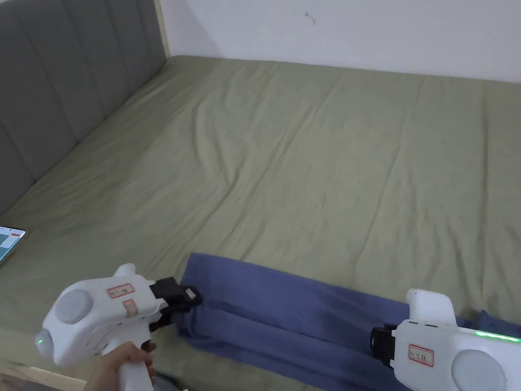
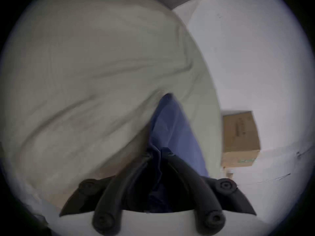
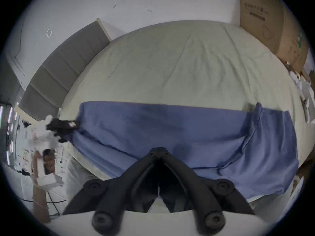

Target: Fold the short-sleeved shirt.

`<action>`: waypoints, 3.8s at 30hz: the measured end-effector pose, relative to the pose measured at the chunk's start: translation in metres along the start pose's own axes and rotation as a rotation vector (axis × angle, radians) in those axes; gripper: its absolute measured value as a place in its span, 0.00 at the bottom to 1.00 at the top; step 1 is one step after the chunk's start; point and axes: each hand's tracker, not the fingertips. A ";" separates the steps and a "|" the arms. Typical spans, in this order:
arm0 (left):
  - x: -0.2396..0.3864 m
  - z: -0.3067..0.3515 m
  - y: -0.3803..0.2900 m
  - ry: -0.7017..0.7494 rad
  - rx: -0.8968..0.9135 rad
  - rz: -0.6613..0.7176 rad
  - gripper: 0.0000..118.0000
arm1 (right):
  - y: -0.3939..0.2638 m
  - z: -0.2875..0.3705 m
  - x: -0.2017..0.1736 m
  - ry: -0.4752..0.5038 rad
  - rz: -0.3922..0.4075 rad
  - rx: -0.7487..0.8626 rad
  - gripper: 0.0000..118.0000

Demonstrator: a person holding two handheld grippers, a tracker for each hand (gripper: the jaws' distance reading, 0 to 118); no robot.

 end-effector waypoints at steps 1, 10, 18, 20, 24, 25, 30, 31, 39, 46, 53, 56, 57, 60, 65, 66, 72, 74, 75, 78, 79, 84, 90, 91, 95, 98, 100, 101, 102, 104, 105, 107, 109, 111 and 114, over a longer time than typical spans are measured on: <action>0.002 -0.013 -0.004 0.068 -0.046 -0.042 0.06 | -0.001 0.002 -0.001 0.007 0.004 -0.004 0.00; 0.034 0.028 0.004 0.034 0.003 -0.170 0.06 | -0.004 0.017 0.023 0.009 -0.046 0.016 0.00; 0.155 0.054 -0.034 -0.020 0.038 -0.535 0.06 | 0.000 0.043 0.043 -0.029 -0.042 0.099 0.00; 0.195 0.048 -0.059 -0.065 0.006 -0.664 0.06 | 0.001 0.050 0.052 -0.031 -0.074 0.129 0.00; 0.247 0.017 -0.123 -0.155 -0.120 -0.868 0.06 | -0.001 0.063 0.074 -0.049 -0.128 0.166 0.00; 0.254 0.004 -0.142 -0.182 -0.164 -0.882 0.06 | -0.002 0.066 0.082 -0.060 -0.145 0.173 0.00; 0.268 -0.067 -0.221 -0.224 -0.326 -0.976 0.16 | -0.018 0.080 0.121 -0.099 -0.238 0.191 0.00; 0.270 -0.084 -0.235 -0.224 -0.329 -0.954 0.32 | -0.023 0.083 0.129 -0.118 -0.258 0.194 0.00; 0.267 -0.080 -0.223 -0.214 -0.392 -0.904 0.60 | -0.052 0.101 0.176 -0.179 -0.401 0.203 0.00; 0.250 -0.068 -0.163 -0.043 -0.230 -0.813 0.01 | -0.050 0.097 0.175 -0.181 -0.398 0.215 0.00; 0.236 -0.117 -0.219 -0.085 -0.460 -0.846 0.01 | -0.046 0.090 0.163 -0.157 -0.363 0.202 0.00; 0.237 -0.132 -0.254 -0.079 -0.535 -0.882 0.01 | -0.047 0.091 0.163 -0.161 -0.352 0.197 0.00; 0.238 -0.132 -0.262 -0.081 -0.543 -0.917 0.01 | -0.047 0.092 0.163 -0.162 -0.350 0.196 0.00; 0.244 -0.124 -0.276 -0.095 -0.530 -0.966 0.01 | -0.048 0.096 0.166 -0.170 -0.347 0.196 0.00; 0.243 -0.125 -0.277 -0.113 -0.563 -0.934 0.01 | -0.050 0.095 0.170 -0.183 -0.352 0.190 0.00; 0.243 -0.125 -0.279 -0.114 -0.564 -0.934 0.01 | -0.050 0.095 0.170 -0.183 -0.355 0.189 0.00; 0.241 -0.126 -0.297 -0.135 -0.618 -0.951 0.01 | -0.051 0.095 0.171 -0.192 -0.360 0.184 0.00; 0.240 -0.127 -0.303 -0.160 -0.653 -0.937 0.01 | -0.049 0.096 0.170 -0.192 -0.360 0.184 0.00; 0.239 -0.128 -0.306 -0.178 -0.682 -0.938 0.01 | -0.048 0.097 0.169 -0.194 -0.358 0.183 0.00; 0.239 -0.121 -0.299 -0.188 -0.667 -0.960 0.01 | -0.045 0.100 0.163 -0.205 -0.342 0.185 0.00; 0.238 -0.115 -0.288 -0.194 -0.658 -0.952 0.01 | -0.043 0.101 0.161 -0.205 -0.339 0.185 0.00; 0.212 -0.075 -0.194 -0.299 -0.512 -0.762 0.00 | -0.034 0.100 0.148 -0.206 -0.301 0.190 0.00; 0.149 -0.044 -0.097 -0.242 -0.365 -0.577 0.05 | -0.027 0.087 0.128 -0.171 -0.253 0.167 0.00; 0.142 -0.043 -0.092 -0.257 -0.356 -0.577 0.15 | -0.026 0.084 0.124 -0.172 -0.242 0.160 0.00; 0.126 -0.057 -0.086 -0.280 -0.401 -0.533 0.86 | -0.025 0.078 0.112 -0.183 -0.215 0.151 0.00; 0.117 -0.078 -0.095 -0.325 -0.469 -0.440 0.91 | -0.023 0.077 0.107 -0.173 -0.194 0.137 0.00; 0.117 -0.096 -0.103 -0.349 -0.533 -0.410 0.91 | -0.022 0.077 0.104 -0.183 -0.181 0.134 0.00; 0.115 -0.109 -0.108 -0.345 -0.579 -0.413 0.91 | -0.022 0.077 0.104 -0.180 -0.178 0.130 0.00; 0.114 -0.117 -0.110 -0.357 -0.602 -0.421 0.91 | -0.022 0.077 0.104 -0.178 -0.178 0.130 0.00; 0.111 -0.125 -0.108 -0.460 -0.598 -0.447 0.83 | -0.021 0.077 0.103 -0.167 -0.178 0.129 0.00; 0.109 -0.124 -0.104 -0.471 -0.598 -0.393 0.59 | -0.021 0.077 0.102 -0.165 -0.176 0.128 0.00; 0.106 -0.125 -0.095 -0.384 -0.604 -0.361 0.08 | -0.020 0.077 0.098 -0.169 -0.157 0.123 0.00; 0.101 -0.129 -0.095 -0.282 -0.564 -0.470 0.08 | -0.019 0.076 0.095 -0.172 -0.144 0.117 0.00; 0.098 -0.123 -0.091 -0.371 -0.611 -0.352 0.08 | -0.018 0.074 0.093 -0.170 -0.144 0.114 0.00; 0.105 -0.106 -0.083 -0.396 -0.559 -0.433 0.08 | -0.015 0.074 0.090 -0.163 -0.140 0.111 0.00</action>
